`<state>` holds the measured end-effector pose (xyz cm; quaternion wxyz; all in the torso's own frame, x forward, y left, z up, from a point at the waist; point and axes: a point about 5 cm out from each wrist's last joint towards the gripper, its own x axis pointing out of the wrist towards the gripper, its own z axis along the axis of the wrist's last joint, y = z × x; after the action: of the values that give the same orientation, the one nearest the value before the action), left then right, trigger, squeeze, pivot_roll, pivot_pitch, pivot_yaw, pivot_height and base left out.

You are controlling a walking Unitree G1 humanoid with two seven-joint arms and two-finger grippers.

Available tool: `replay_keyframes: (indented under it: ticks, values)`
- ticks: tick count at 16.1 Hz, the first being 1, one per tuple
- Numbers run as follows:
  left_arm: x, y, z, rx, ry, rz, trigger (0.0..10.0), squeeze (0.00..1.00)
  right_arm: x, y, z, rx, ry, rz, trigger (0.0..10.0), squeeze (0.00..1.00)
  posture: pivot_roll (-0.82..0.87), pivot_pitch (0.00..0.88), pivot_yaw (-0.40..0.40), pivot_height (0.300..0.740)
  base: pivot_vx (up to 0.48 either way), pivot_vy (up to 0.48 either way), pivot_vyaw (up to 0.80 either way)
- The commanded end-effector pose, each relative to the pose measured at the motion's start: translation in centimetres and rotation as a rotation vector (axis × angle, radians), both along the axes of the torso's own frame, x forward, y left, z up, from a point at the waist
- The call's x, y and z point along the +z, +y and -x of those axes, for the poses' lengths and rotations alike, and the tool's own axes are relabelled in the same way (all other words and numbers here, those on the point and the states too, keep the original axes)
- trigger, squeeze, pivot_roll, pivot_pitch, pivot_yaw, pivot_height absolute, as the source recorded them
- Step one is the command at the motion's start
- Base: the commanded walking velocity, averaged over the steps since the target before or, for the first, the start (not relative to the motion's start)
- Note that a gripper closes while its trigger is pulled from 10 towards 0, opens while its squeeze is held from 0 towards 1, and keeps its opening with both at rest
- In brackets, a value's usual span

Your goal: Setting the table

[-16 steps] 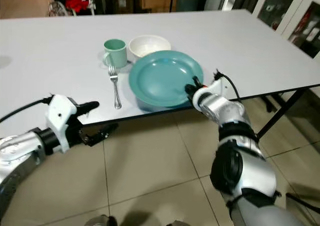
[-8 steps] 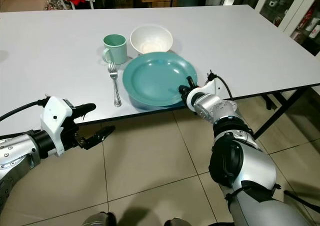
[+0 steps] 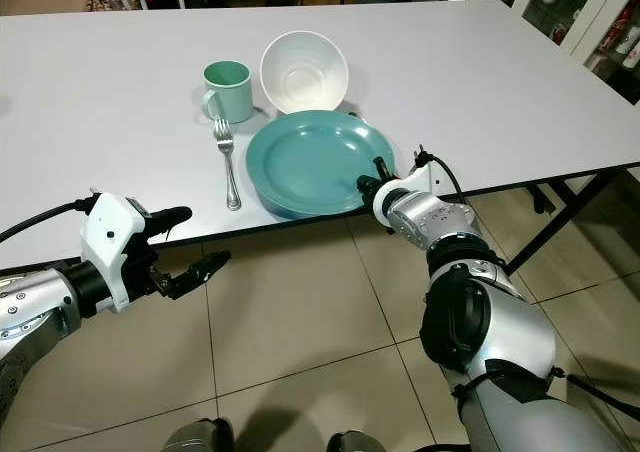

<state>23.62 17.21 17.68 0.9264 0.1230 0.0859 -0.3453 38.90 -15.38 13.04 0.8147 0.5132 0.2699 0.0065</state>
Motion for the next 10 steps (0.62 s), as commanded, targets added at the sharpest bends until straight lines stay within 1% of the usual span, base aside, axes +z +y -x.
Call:
replay_keyframes:
  ticks: [1,7,10]
  values:
    - [0.2,0.0,0.0,-0.007,-0.004,-0.006,10.0,0.00,1.4,-0.5,-0.6,-0.018,-0.038,-0.007,10.0,0.00,0.06,0.130,-0.061,0.740,0.000,0.000,0.00]
    - [0.3,0.0,-0.2,0.001,-0.017,-0.011,10.0,0.00,2.4,-0.7,-0.8,0.022,-0.068,0.009,10.0,0.00,0.05,0.123,-0.064,0.740,0.000,0.000,0.00]
    - [0.2,0.0,-0.3,0.000,-0.018,-0.011,10.0,0.00,2.3,-0.8,-0.7,0.027,-0.060,0.001,10.0,0.00,0.05,0.114,-0.060,0.740,0.000,0.000,0.00]
